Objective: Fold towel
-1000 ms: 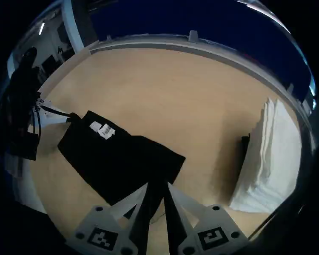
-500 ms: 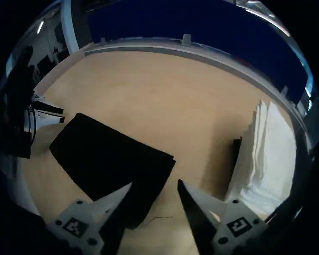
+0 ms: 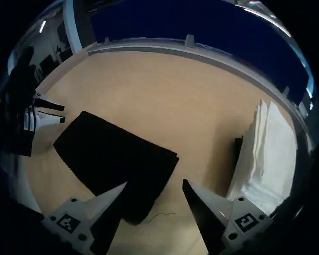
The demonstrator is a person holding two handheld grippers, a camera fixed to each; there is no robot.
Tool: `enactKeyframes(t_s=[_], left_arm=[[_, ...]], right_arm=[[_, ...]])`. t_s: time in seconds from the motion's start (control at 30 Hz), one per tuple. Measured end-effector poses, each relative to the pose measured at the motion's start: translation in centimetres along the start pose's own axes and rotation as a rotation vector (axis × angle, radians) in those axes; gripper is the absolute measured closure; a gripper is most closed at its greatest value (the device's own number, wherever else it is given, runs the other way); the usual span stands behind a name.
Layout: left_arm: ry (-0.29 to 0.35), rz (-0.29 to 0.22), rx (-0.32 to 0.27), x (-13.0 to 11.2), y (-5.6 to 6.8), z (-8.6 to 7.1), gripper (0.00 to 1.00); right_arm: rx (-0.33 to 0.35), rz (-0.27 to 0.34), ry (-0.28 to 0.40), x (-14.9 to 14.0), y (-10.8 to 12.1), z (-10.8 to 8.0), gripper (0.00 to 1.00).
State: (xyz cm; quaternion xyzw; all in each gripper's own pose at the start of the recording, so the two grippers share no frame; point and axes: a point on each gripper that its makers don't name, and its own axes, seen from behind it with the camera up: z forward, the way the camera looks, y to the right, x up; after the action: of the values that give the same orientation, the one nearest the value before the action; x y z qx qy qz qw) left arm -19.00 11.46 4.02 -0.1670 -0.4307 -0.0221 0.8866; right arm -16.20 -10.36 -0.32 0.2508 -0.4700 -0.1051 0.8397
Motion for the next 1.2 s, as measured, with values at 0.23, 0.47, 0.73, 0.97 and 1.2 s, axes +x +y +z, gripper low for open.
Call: enactKeyframes(t_s=[0.23, 0.47, 0.73, 0.97, 1.2], left_arm=[[0.022, -0.024, 0.015, -0.8, -0.3, -1.9, 0.14], [0.031, -0.056, 0.037, -2.6, -0.8, -4.3, 0.14], [0.042, -0.097, 0.085, -5.3, -1.6, -7.1, 0.14], [0.039, -0.148, 0.115, -8.1, -1.6, -9.5, 0.14], [0.036, -0.168, 0.139, -9.8, -1.9, -10.8, 0.14]], right_arm=[[0.025, -0.02, -0.008, -0.9, -0.9, -0.7, 0.1], [0.056, -0.041, -0.029, -2.4, -1.7, -1.5, 0.1], [0.089, -0.087, -0.058, -4.0, -2.8, -2.1, 0.1], [0.113, -0.131, -0.081, -4.8, -3.9, -2.3, 0.09], [0.134, -0.162, -0.101, -5.4, -4.5, -2.1, 0.1]])
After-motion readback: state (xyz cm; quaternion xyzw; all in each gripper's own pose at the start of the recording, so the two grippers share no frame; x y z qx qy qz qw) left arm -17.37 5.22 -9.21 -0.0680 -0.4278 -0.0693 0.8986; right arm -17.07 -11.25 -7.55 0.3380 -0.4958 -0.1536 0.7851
